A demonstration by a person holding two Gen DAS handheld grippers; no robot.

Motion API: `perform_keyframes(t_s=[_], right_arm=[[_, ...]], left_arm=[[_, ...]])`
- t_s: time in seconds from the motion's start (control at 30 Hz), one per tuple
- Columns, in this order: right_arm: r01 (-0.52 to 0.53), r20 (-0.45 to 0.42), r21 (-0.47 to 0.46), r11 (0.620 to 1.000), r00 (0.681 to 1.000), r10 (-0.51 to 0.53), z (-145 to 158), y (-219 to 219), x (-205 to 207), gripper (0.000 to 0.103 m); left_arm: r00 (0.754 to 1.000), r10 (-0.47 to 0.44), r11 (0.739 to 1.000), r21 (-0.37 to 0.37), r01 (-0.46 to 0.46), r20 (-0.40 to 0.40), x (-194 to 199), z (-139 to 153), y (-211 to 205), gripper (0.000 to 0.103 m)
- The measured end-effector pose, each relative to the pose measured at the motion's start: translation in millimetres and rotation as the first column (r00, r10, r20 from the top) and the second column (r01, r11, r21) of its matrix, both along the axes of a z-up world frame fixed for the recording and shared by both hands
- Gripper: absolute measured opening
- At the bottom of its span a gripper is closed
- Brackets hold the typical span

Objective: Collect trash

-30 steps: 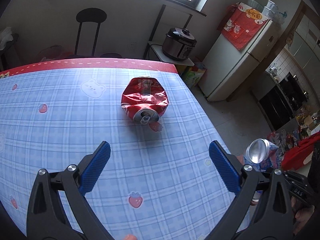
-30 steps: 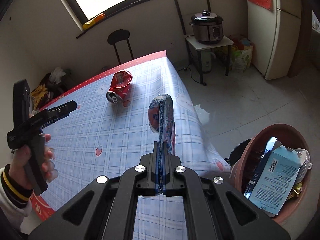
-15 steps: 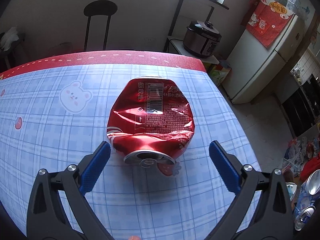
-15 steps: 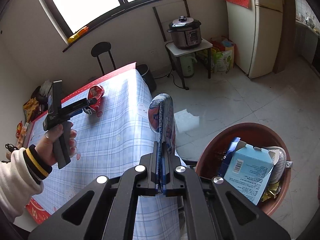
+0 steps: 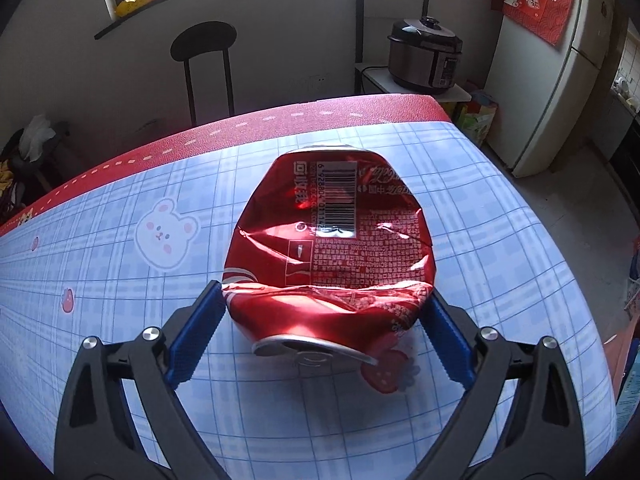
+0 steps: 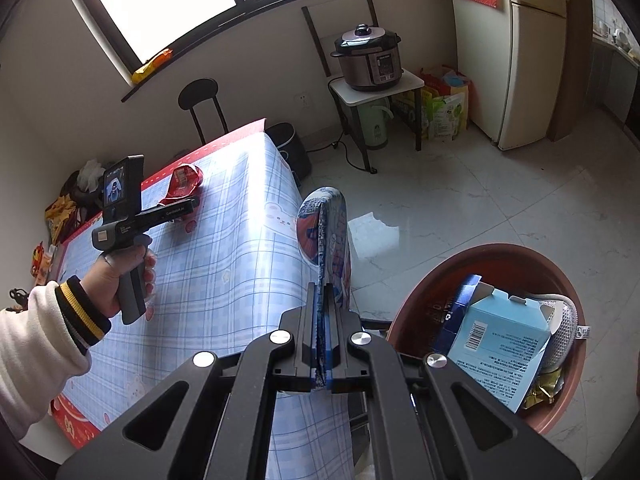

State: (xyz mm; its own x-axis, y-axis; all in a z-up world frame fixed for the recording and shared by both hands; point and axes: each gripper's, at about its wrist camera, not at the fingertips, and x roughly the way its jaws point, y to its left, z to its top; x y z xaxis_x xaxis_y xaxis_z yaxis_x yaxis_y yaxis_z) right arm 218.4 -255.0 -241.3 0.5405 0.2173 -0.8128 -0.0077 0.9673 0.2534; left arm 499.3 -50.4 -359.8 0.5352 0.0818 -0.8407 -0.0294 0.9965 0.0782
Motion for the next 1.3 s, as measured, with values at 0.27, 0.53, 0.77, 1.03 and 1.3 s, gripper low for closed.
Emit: perform_keyframes(t_s=[0.27, 0.53, 0.77, 1.03, 1.3], right_arm=[[-0.012, 0.012, 0.017, 1.0, 1.0, 0.012, 4, 4, -1, 0.003], [-0.044, 0.011, 0.033, 0.998, 0.999, 0.044, 5, 19, -8, 0.003], [-0.053, 0.014, 0.041, 0.998, 0.999, 0.052, 7, 26, -20, 0.003], [-0.038, 0.006, 0.053, 0.998, 0.999, 0.038, 6, 25, -38, 0.003], [-0.028, -0.001, 0.046, 0.999, 1.0, 0.028, 4, 28, -46, 0.003]], left_arm=[[0.999, -0.037, 0.996, -0.084, 0.038, 0.008, -37, 9, 20, 0.082], [0.99, -0.14, 0.988, -0.058, 0.141, 0.015, -89, 18, 30, 0.066], [0.989, -0.149, 0.982, -0.118, 0.146, -0.016, -130, 17, 46, 0.019], [0.991, -0.134, 0.967, -0.218, 0.13, -0.007, -169, 28, 56, 0.037], [0.992, 0.095, 0.781, -0.611, -0.125, -0.082, -162, 22, 96, 0.062]])
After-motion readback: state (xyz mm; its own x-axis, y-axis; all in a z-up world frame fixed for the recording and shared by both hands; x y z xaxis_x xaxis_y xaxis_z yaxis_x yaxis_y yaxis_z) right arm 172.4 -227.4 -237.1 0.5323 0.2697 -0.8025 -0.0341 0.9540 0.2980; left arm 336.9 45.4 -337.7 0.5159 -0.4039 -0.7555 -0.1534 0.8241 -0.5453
